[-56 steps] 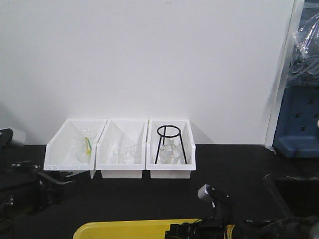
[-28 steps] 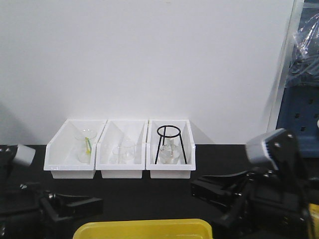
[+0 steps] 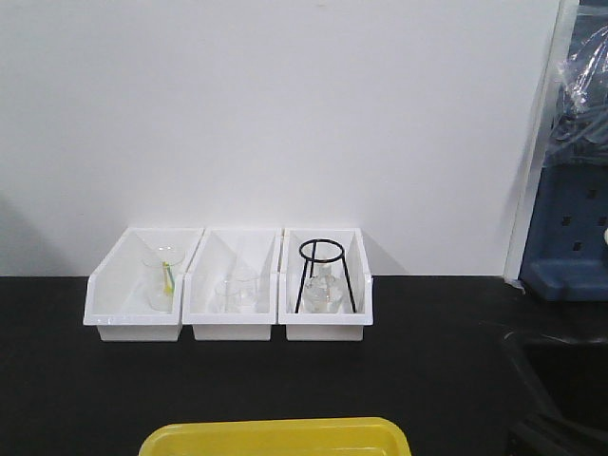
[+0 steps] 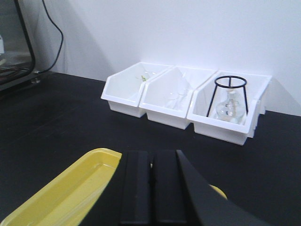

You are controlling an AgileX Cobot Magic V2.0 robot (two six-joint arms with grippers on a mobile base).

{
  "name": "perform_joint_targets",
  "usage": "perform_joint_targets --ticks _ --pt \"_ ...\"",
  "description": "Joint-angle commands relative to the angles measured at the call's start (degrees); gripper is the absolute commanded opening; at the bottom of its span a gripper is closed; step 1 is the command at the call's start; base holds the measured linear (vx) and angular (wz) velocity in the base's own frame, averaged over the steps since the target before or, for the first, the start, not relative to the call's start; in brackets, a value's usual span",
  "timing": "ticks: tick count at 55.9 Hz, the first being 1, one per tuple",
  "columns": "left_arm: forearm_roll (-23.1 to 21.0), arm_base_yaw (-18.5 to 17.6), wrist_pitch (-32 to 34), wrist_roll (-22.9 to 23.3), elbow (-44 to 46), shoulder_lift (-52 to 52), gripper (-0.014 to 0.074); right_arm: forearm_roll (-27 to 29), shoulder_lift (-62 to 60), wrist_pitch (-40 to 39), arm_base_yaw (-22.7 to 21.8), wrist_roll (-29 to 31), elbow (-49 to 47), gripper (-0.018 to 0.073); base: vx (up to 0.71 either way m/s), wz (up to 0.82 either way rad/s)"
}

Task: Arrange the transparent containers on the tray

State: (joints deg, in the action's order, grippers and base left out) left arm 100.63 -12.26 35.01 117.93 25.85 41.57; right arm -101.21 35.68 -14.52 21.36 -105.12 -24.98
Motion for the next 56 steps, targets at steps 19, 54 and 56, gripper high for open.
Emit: perform_joint_targets --ticks 19,54,56 --pt "4.3 -0.25 -0.97 -0.19 1.43 -1.04 0.0 -1.54 -0.38 1.92 -0.21 0.17 -1.2 -0.0013 0.0 0.0" --pt "-26.61 -0.25 -14.74 -26.96 -4.49 -0.7 0.0 -1.54 -0.38 1.92 -0.21 0.17 -1.2 -0.0013 0.0 0.0" --pt "-35.41 -0.25 -15.98 -35.65 -5.01 -0.7 0.0 -1.54 -0.38 1.92 -0.21 0.17 -1.2 -0.0013 0.0 0.0"
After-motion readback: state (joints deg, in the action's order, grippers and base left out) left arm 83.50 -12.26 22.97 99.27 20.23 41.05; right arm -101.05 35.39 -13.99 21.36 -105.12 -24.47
